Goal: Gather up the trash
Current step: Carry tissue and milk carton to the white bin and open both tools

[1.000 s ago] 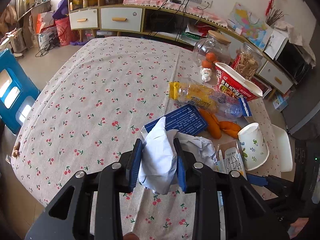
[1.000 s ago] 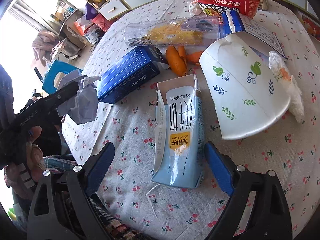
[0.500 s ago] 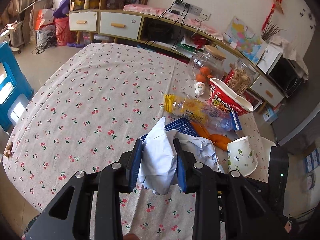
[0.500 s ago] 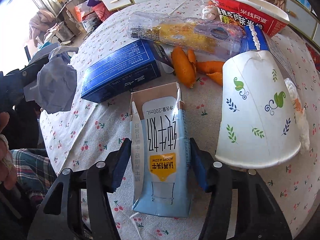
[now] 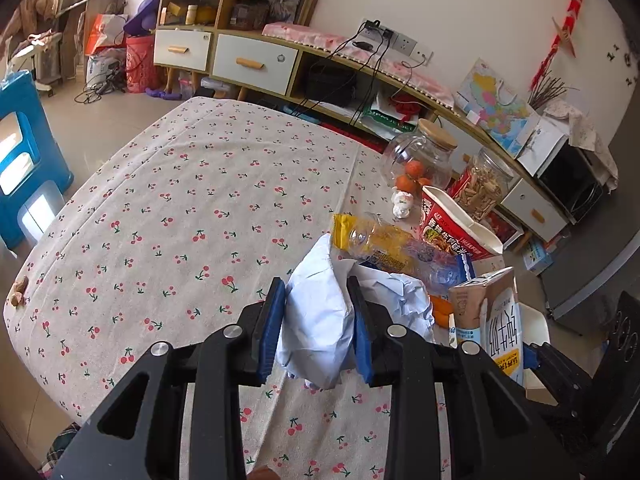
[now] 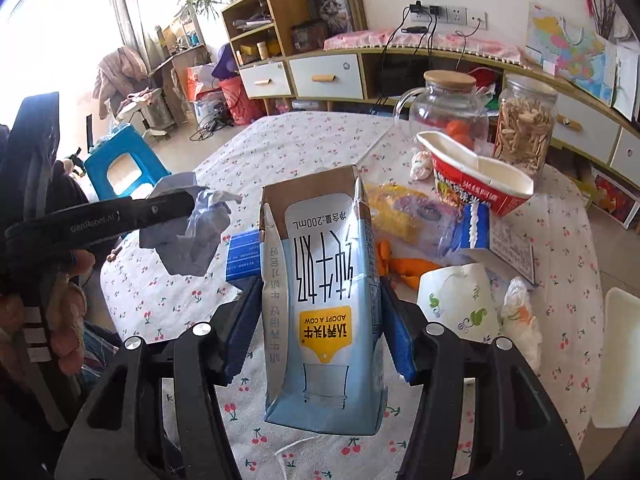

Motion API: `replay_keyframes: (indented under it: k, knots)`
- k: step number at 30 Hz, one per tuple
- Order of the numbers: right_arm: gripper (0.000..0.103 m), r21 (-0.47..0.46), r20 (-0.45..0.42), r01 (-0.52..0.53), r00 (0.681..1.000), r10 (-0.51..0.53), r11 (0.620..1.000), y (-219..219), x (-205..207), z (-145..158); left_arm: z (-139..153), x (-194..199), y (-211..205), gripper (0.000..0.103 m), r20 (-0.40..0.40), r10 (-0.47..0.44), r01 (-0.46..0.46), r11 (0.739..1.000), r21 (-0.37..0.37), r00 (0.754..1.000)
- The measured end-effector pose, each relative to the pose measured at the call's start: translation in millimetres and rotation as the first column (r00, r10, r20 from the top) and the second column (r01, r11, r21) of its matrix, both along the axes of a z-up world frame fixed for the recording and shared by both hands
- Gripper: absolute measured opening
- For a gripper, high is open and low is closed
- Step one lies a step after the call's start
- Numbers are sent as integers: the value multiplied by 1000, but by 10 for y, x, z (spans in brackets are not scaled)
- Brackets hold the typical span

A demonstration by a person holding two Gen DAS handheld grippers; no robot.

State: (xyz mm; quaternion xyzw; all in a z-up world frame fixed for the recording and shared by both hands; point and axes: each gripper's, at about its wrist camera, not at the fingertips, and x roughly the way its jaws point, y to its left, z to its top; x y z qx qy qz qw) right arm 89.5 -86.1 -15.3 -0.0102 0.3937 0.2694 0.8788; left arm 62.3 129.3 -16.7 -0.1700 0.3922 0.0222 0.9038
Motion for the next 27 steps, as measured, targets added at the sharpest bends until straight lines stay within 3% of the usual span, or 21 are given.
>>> replay_keyframes:
  k: [8,15,20,24,27]
  knots:
    - [54,6,163,117,980,-116,993,-431,63,433,254,90,-342,31,68,-53,51,998,25,996]
    - [54,52,237,327,914,-330,943,-1209,201,594,389,282,-674,31,79,-112,110,993,33,991]
    - [54,60,214,536,817,-535,842,-1964,373,462,510,442,-1013,31,95,-167,164,986,37,981]
    - [54,53,163,693,704,-691,719,-2574,481,268,541,597,-1366,31,88,-221,217,975,49,971]
    - [55,-7,114,762,643,-757,647,-2880,559,102,534,716,-1672,31,80,-269,265,963,53,960]
